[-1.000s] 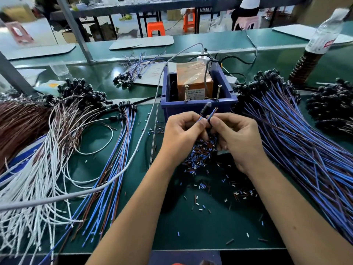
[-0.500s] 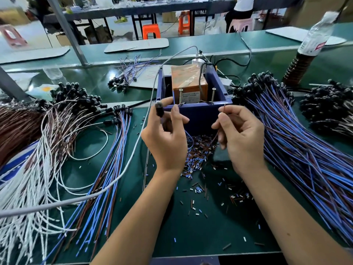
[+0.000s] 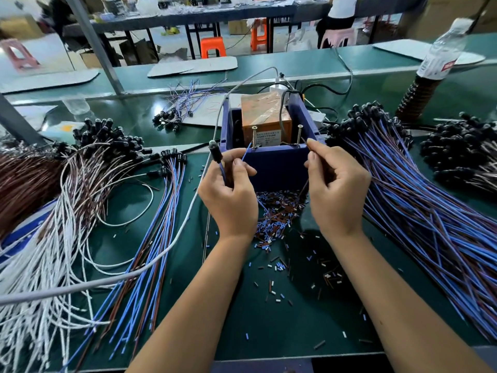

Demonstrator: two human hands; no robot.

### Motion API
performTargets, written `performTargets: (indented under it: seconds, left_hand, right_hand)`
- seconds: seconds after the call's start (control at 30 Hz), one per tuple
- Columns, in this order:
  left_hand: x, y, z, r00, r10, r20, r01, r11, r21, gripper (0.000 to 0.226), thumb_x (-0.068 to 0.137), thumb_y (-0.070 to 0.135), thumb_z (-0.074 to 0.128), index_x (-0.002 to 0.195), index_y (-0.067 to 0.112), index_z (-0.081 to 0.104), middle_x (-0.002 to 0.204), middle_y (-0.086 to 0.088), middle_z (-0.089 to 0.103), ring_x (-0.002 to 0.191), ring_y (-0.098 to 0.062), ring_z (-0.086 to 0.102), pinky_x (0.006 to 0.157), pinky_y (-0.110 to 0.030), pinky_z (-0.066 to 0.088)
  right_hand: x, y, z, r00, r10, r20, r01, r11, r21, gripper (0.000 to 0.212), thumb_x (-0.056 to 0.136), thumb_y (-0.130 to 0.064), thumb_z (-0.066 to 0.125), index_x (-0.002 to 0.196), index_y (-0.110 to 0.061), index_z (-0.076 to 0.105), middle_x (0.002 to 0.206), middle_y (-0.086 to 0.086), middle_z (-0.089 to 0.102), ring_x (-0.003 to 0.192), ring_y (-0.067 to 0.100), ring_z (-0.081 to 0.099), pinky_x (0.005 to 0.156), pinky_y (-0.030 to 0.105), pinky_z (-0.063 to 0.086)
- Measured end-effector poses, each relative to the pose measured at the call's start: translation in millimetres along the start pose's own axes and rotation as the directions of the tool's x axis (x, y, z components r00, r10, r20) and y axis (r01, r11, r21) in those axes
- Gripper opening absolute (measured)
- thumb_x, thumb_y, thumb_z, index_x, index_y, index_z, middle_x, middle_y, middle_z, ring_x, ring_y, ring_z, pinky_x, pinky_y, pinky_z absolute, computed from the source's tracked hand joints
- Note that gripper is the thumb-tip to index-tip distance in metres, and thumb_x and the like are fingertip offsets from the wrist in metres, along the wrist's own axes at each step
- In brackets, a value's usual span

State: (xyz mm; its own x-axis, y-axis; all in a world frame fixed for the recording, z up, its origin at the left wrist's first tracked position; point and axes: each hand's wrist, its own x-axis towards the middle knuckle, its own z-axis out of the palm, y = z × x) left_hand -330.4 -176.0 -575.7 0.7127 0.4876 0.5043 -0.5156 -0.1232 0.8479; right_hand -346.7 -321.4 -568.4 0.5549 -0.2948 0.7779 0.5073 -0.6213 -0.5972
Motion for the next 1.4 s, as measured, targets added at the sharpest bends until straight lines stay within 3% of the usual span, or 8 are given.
performTargets:
  seconds: [0.37,0.83,1.03,1.13,1.23,1.33,1.4]
  left_hand:
    - [0.0,-0.9,1.3,0.998,-0.047,0.035,0.050,0.994,-0.099,0.022,0.092,0.001,0.051,0.095,0.006,0.072,0.064,-0.001,0.060,0.065,-0.017,0.059,0.069,-0.027,0.046]
    - [-3.0,4.3,2.3,0.990,-0.133,0.039,0.138,0.976,-0.167,0.023,0.093,0.005,0.051,0.091,0.014,0.072,0.063,0.002,0.056,0.058,-0.013,0.049,0.058,-0.023,0.039]
    - [-3.4,11.9,-1.4,0.994,-0.107,0.031,0.110,0.982,-0.154,0.021,0.092,0.004,0.051,0.091,0.012,0.070,0.061,0.008,0.055,0.057,-0.011,0.049,0.056,-0.021,0.038]
    - [-3.6,23.1,-4.3,0.991,-0.068,0.116,0.088,0.981,-0.175,0.021,0.095,0.005,0.051,0.093,0.012,0.070,0.061,0.005,0.055,0.056,-0.012,0.047,0.055,-0.021,0.036]
    - [-9.5,44.0,9.5,0.959,-0.120,0.256,0.185,0.951,-0.249,0.023,0.098,0.014,0.052,0.093,0.012,0.074,0.067,-0.001,0.061,0.054,-0.010,0.044,0.053,-0.019,0.034]
    - [-18.9,72.2,40.0,0.907,-0.137,0.397,0.285,0.896,-0.341,0.036,0.104,0.025,0.045,0.092,0.012,0.076,0.071,-0.001,0.064,0.050,-0.008,0.034,0.046,-0.016,0.028]
    - [-21.2,90.6,66.5,0.875,-0.146,0.461,0.347,0.853,-0.390,0.041,0.107,0.026,0.042,0.090,0.011,0.075,0.070,0.002,0.062,0.049,-0.006,0.036,0.045,-0.016,0.028]
  right_hand:
    - [-0.8,-4.6,-1.4,0.998,0.013,0.054,-0.014,1.000,0.021,0.024,0.103,-0.004,0.061,0.122,0.000,0.074,0.097,0.003,0.074,0.087,0.010,0.069,0.081,0.019,0.055]
    - [-0.4,-3.7,-1.7,0.997,0.025,0.074,-0.026,1.000,0.005,0.024,0.103,-0.002,0.061,0.123,-0.001,0.074,0.095,0.003,0.074,0.086,0.005,0.068,0.079,0.013,0.051]
    - [-4.7,-2.3,-8.0,0.992,0.124,0.031,-0.125,0.991,0.053,0.025,0.102,-0.007,0.064,0.125,-0.008,0.074,0.100,0.000,0.076,0.090,0.007,0.072,0.080,0.028,0.061]
    - [-5.7,-5.8,-15.8,0.987,0.161,-0.008,-0.161,0.985,0.057,0.029,0.100,-0.006,0.066,0.129,-0.010,0.071,0.105,-0.001,0.072,0.089,0.010,0.070,0.074,0.035,0.062]
    - [0.3,-11.8,-35.9,0.993,0.105,-0.050,-0.105,0.994,0.000,0.047,0.101,-0.009,0.065,0.146,-0.006,0.054,0.136,0.005,0.051,0.115,0.020,0.059,0.087,0.037,0.058]
    - [13.4,-24.7,-67.2,0.987,-0.065,-0.149,0.037,0.982,-0.186,0.050,0.103,-0.017,0.059,0.149,-0.001,0.047,0.146,0.022,0.042,0.134,0.019,0.042,0.107,0.044,0.044]
    - [23.3,-34.3,-87.5,0.976,-0.202,-0.078,0.182,0.960,-0.212,0.042,0.106,-0.020,0.051,0.143,-0.001,0.053,0.139,0.019,0.052,0.130,0.022,0.048,0.109,0.037,0.040]
